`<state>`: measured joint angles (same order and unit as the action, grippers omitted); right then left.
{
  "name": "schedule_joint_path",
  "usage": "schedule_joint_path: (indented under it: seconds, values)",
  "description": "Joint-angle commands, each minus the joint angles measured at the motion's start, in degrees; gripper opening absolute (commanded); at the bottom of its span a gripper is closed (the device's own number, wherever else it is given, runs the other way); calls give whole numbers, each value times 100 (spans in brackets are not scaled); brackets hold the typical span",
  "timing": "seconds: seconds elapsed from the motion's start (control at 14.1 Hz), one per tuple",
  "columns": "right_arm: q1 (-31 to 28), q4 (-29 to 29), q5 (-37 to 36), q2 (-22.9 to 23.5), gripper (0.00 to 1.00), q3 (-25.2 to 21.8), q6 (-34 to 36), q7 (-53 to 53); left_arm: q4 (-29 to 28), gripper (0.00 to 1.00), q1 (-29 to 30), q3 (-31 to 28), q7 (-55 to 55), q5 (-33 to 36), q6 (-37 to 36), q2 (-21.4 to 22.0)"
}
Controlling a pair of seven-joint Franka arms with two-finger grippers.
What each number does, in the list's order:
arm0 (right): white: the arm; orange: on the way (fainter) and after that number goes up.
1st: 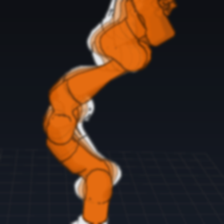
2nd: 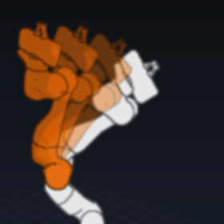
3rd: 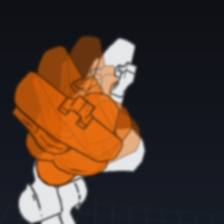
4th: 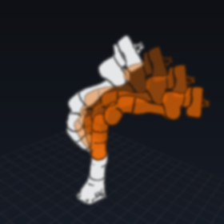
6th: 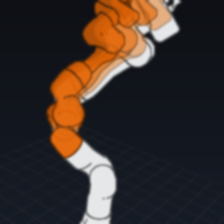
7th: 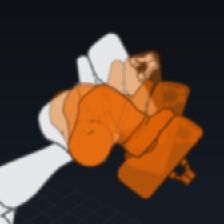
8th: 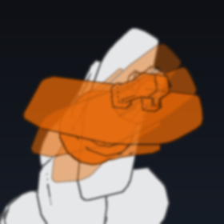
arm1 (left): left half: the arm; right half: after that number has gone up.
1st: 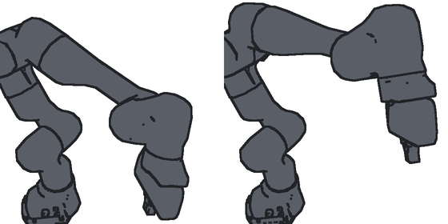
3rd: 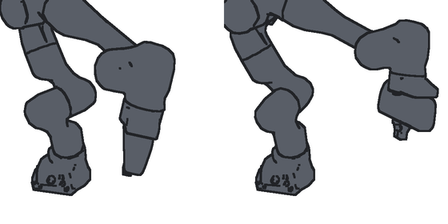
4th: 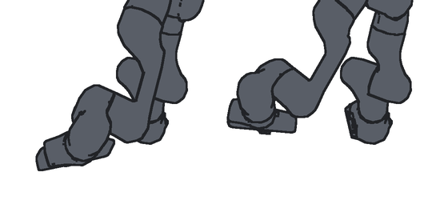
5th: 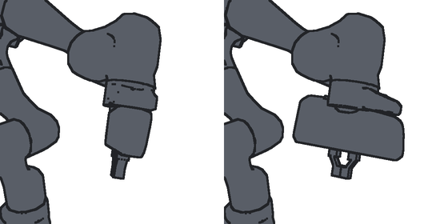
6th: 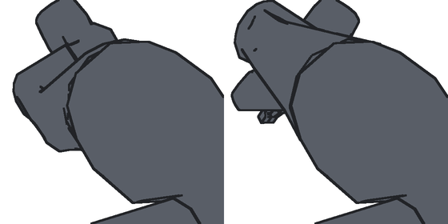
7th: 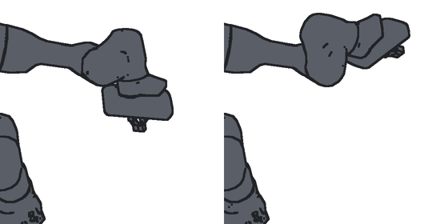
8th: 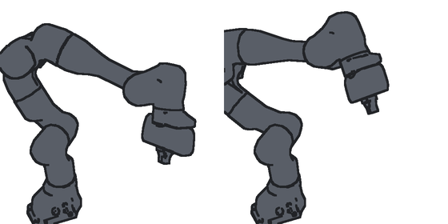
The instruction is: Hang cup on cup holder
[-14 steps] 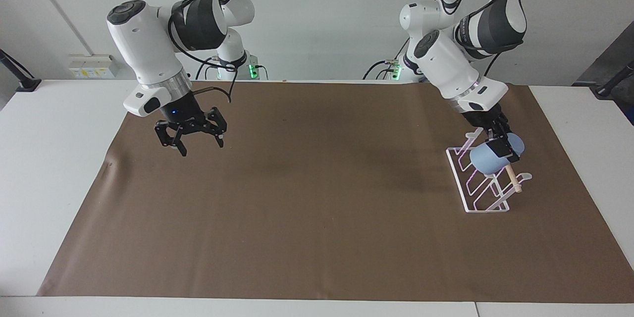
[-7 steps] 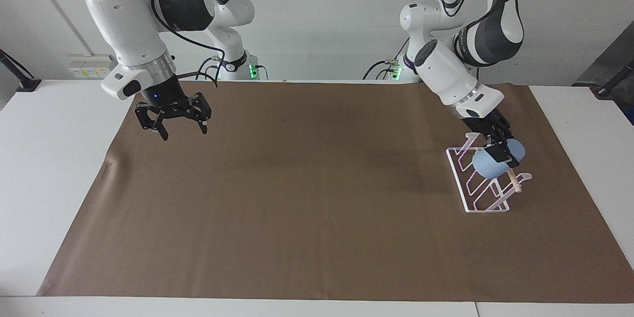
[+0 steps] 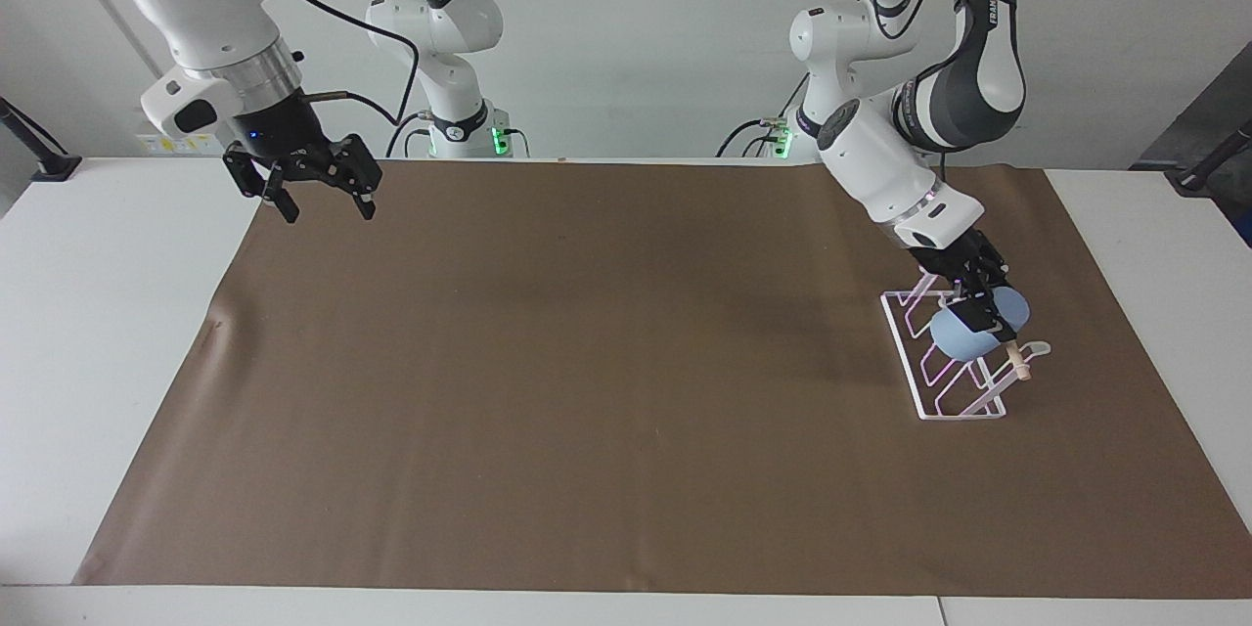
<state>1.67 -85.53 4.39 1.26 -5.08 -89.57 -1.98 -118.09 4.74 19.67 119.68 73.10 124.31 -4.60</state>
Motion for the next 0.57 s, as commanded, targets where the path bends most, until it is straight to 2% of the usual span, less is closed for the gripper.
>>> schedule_joint_path:
  seconds: [0.0,0.21,0.36,0.5]
  values:
    - [17,-227,-140,-152,100,69,45,-136,-12,90,62,37,64,134,85,56]
    - [-44,-306,-158,-204,100,51,115,-74,41,94,27,46,-15,108,85,56]
    - [26,-368,-577,-231,100,69,115,-65,102,100,9,46,-120,82,102,65]
    - [17,-490,-615,-292,100,78,176,-74,181,100,0,72,-488,-40,102,82]
